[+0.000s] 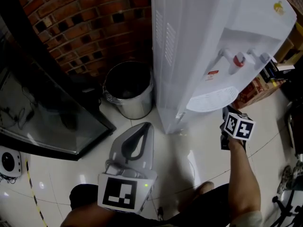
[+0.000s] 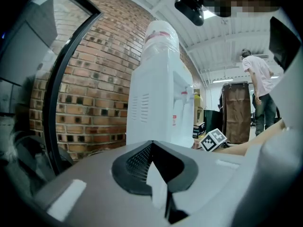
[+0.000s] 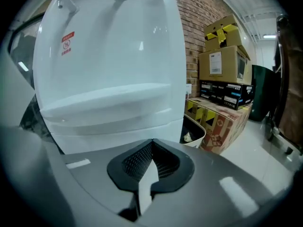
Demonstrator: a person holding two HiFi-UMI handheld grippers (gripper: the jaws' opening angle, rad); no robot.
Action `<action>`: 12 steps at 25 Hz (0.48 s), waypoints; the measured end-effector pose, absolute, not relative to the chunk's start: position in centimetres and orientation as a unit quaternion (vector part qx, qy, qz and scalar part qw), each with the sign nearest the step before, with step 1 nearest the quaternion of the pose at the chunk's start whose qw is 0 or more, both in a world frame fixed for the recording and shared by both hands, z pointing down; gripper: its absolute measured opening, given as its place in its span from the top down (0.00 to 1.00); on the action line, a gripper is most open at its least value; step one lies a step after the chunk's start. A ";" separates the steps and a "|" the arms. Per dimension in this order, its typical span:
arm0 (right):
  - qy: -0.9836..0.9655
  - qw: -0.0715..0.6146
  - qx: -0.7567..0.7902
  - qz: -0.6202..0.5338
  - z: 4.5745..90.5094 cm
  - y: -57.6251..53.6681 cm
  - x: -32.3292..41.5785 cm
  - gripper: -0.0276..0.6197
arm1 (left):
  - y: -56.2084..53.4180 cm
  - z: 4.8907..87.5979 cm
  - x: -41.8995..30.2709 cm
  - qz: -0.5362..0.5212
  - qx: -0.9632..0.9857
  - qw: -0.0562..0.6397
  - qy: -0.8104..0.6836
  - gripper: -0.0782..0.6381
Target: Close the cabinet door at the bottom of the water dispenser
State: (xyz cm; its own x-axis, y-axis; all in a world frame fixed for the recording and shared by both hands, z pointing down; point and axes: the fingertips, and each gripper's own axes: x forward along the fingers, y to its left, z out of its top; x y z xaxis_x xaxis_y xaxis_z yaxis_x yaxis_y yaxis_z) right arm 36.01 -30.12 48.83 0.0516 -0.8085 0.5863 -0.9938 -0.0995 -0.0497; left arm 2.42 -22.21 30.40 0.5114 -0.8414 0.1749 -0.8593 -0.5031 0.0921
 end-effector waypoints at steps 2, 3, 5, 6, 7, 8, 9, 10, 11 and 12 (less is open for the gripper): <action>-0.652 0.186 0.698 0.230 46.7 -29.4 35.9 0.94 | -21.7 29.8 2.8 0.055 0.869 0.066 -0.488 0.89; -0.658 0.181 0.698 0.217 45.1 -29.0 35.7 0.94 | -21.3 29.6 2.8 0.058 0.870 0.053 -0.487 0.89; -0.668 0.169 0.701 0.183 41.3 -27.9 34.9 0.94 | -20.6 29.5 2.5 0.068 0.869 0.032 -0.490 0.89; -0.672 0.161 0.703 0.167 39.3 -27.1 34.4 0.94 | -20.3 29.6 2.3 0.071 0.867 0.030 -0.492 0.89; -0.677 0.150 0.704 0.152 37.3 -26.1 33.7 0.94 | -20.0 29.8 2.1 0.072 0.866 0.031 -0.494 0.89; -0.684 0.139 0.703 0.138 35.5 -25.0 32.9 0.94 | -19.7 29.9 1.8 0.072 0.865 0.032 -0.496 0.89; -0.690 0.130 0.701 0.125 33.9 -23.7 32.0 0.94 | -19.4 30.0 1.6 0.072 0.864 0.033 -0.497 0.89; -0.694 0.124 0.700 0.111 32.5 -22.3 31.1 0.94 | -19.1 30.0 1.4 0.071 0.865 0.034 -0.496 0.89; -0.698 0.120 0.699 0.100 31.3 -20.8 30.2 0.94 | -18.8 29.8 1.4 0.067 0.866 0.036 -0.494 0.89; -0.701 0.116 0.697 0.091 30.3 -19.3 29.3 0.94 | -18.4 29.6 1.3 0.061 0.868 0.039 -0.491 0.89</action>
State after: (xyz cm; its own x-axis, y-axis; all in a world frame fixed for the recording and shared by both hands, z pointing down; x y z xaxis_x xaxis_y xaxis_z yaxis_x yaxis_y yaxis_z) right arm 29.33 -19.27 30.30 -0.0003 -0.9570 0.2900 -0.9994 0.0104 0.0332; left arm 1.31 -18.38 29.59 0.5105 -0.8477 0.1441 -0.8572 -0.5148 0.0086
